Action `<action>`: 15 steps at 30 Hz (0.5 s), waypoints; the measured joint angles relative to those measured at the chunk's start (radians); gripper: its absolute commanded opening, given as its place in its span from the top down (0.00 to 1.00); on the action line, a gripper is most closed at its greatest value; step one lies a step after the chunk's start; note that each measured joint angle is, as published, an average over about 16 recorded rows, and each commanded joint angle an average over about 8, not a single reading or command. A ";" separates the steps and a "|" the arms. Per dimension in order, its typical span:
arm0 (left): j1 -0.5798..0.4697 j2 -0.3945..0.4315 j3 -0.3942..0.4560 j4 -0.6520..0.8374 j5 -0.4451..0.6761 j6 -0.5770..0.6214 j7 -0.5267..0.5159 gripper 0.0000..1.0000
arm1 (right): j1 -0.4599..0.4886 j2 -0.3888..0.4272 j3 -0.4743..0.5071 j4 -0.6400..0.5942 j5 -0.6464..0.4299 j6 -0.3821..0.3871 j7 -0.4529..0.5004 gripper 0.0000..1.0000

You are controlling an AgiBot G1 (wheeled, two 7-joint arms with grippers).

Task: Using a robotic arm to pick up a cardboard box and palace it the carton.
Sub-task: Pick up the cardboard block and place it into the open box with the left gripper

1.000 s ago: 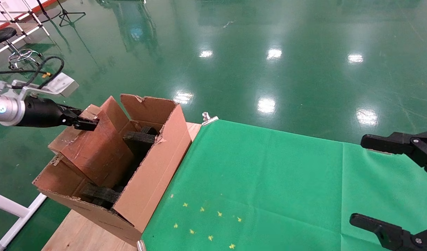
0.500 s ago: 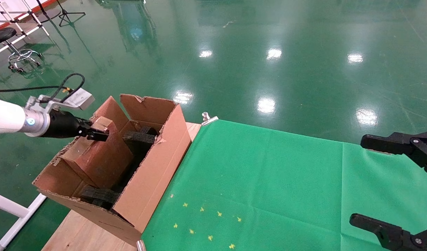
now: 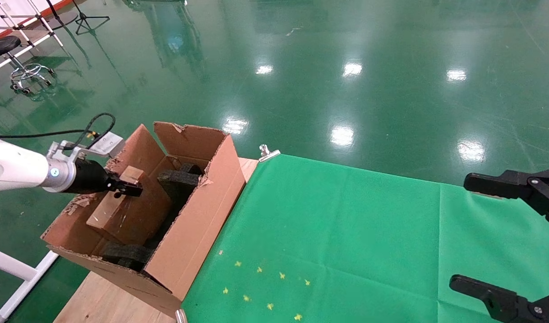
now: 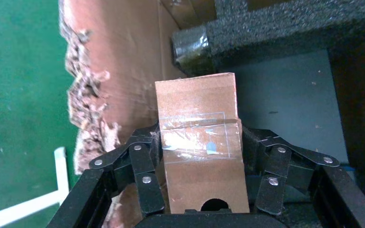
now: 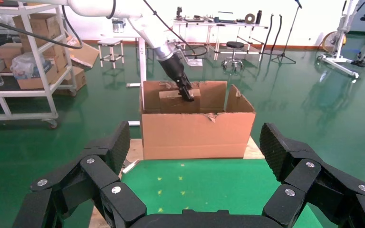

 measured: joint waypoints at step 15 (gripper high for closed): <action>0.023 0.006 -0.001 0.012 -0.001 -0.023 -0.020 0.00 | 0.000 0.000 0.000 0.000 0.000 0.000 0.000 0.00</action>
